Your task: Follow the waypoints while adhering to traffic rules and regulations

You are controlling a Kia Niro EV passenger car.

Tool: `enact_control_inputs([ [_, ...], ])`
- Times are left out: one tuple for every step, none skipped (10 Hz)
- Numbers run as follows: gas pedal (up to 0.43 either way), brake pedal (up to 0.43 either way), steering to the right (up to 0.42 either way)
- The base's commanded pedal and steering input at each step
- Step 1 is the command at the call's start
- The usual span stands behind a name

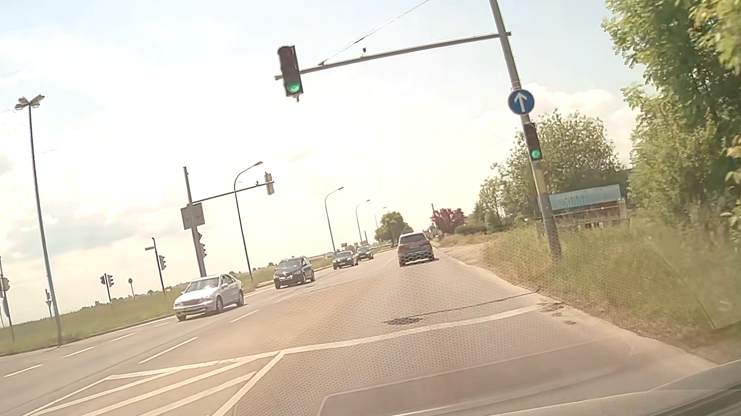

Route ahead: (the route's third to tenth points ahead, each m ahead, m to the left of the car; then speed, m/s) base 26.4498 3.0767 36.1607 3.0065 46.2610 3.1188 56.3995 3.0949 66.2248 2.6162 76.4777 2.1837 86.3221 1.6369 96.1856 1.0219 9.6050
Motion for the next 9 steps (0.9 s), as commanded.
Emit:
enact_control_inputs([
  [0.228,0.0,0.008],
  [0.228,0.0,0.007],
  [0.228,0.0,0.007],
  [0.228,0.0,0.007],
  [0.228,0.0,0.007],
  [0.228,0.0,0.007],
  [0.228,0.0,0.007],
  [0.228,0.0,0.006],
  [0.228,0.0,0.006],
])
